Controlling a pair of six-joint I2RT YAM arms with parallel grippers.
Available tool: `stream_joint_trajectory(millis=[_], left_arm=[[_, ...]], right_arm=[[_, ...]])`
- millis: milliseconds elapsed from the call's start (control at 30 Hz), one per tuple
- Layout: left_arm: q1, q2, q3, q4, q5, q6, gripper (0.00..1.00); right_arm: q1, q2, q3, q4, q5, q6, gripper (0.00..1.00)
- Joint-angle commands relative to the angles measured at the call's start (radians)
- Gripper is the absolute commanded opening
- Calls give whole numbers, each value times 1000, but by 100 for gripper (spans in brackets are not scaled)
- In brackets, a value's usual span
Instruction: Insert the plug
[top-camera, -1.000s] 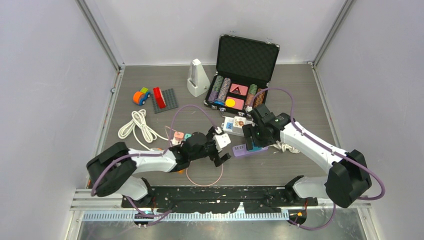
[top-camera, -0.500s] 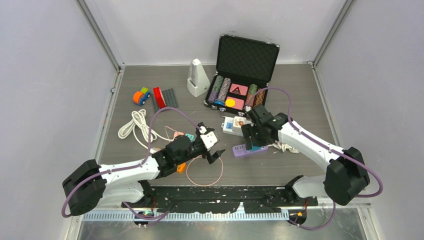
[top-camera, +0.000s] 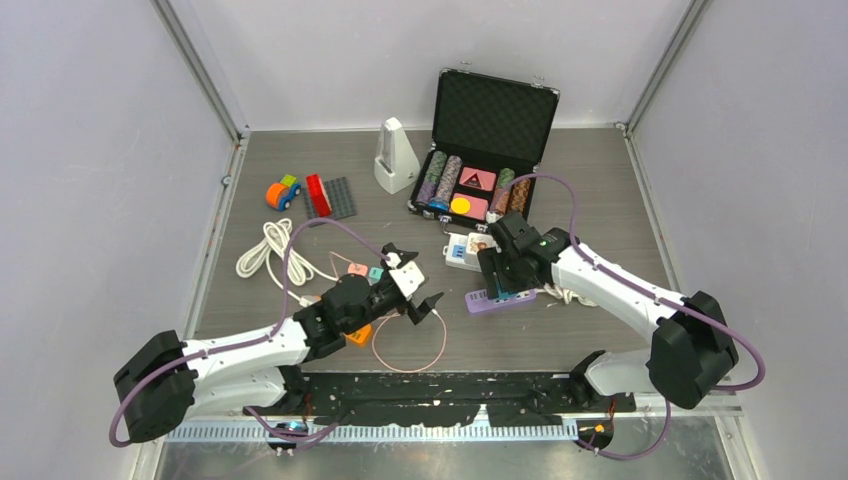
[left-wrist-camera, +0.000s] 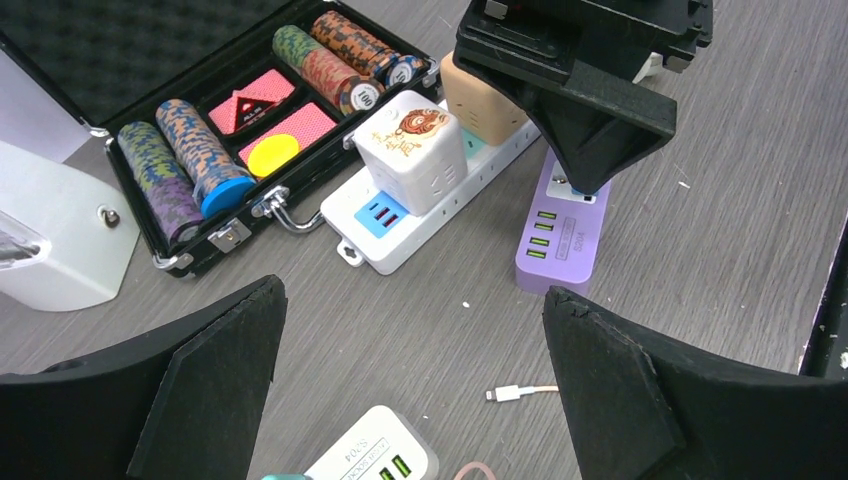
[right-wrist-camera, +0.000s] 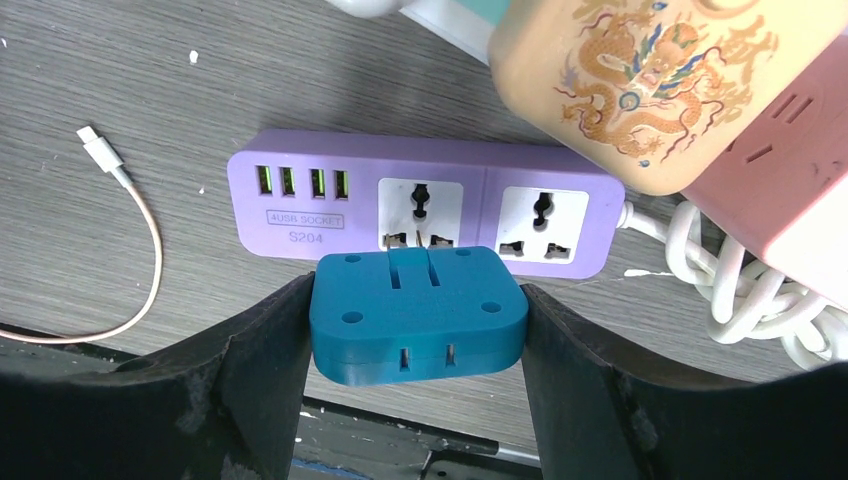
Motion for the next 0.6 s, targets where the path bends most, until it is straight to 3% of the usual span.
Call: stream_joint_trajectory(millis=[0,567], left_arm=[[4,-26,-9,32,-36,20,100],[5,-16,-4,27,-62,37,100]], right_arm=[[32,22,8,7,36,23,33],[43,-3,67,-70,149,38,32]])
